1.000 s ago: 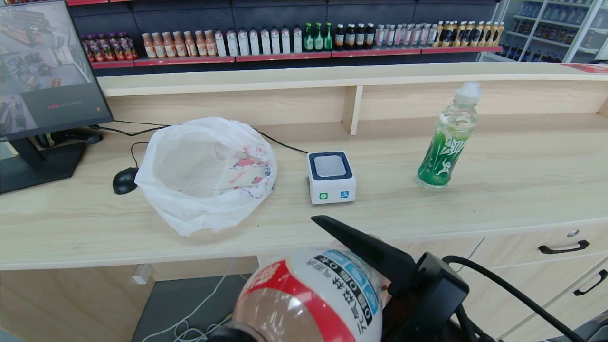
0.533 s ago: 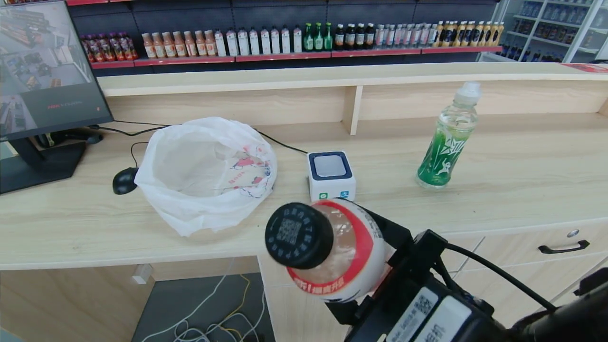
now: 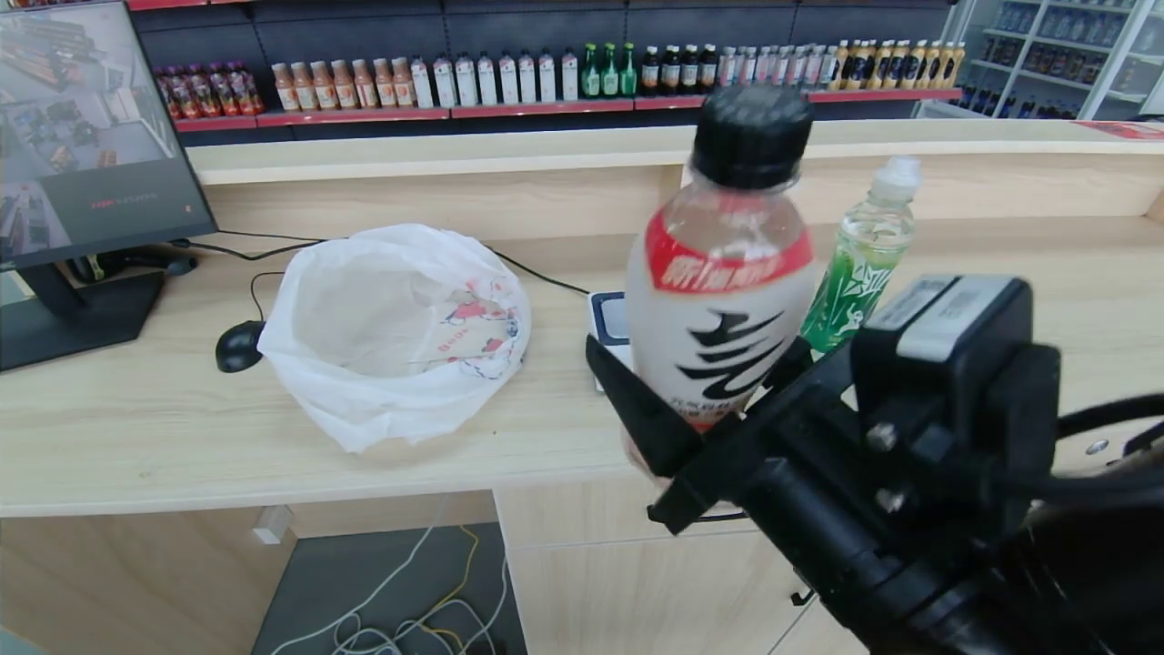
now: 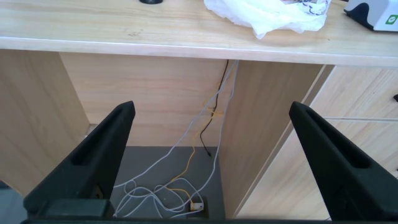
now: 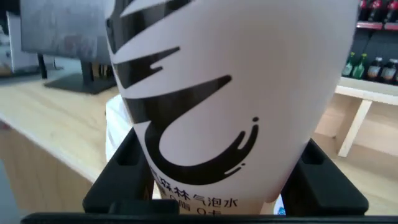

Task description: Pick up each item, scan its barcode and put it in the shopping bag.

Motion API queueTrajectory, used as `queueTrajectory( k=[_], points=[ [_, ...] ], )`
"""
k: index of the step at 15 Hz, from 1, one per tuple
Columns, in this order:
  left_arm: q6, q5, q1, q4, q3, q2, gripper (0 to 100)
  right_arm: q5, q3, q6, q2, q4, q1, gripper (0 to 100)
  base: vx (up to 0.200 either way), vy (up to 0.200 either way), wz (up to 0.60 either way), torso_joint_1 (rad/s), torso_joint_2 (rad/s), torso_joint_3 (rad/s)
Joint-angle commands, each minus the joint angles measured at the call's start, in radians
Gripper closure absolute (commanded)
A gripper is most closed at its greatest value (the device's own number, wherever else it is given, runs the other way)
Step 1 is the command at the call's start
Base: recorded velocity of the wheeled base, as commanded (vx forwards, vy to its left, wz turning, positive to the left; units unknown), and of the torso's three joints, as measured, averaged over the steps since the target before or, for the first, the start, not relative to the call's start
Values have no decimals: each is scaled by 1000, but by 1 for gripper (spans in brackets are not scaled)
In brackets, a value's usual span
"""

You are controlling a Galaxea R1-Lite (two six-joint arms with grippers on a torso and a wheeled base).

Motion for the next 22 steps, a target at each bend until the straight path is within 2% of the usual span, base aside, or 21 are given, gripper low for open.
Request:
queueTrajectory(
  k=[1,4,10,12,16,18,22],
  points=[
    [0,0,0,0,0,0,0,-21,-80,103,-24,-2,-27,100,0,0,0,0,0,0],
    [0,0,0,0,0,0,0,-24,-110,267,-34,-2,-42,100,0,0,0,0,0,0],
    [0,0,0,0,0,0,0,-34,-77,392,15,-2,-134,100,0,0,0,0,0,0],
    [0,0,0,0,0,0,0,19,-127,451,58,-2,-230,100,0,0,0,0,0,0],
    [0,0,0,0,0,0,0,35,-95,458,59,-2,-335,100,0,0,0,0,0,0],
    [1,0,0,0,0,0,0,35,-107,448,67,-2,-417,100,0,0,0,0,0,0],
    [0,0,0,0,0,0,0,40,-120,422,71,-2,-424,100,0,0,0,0,0,0]
  ],
)
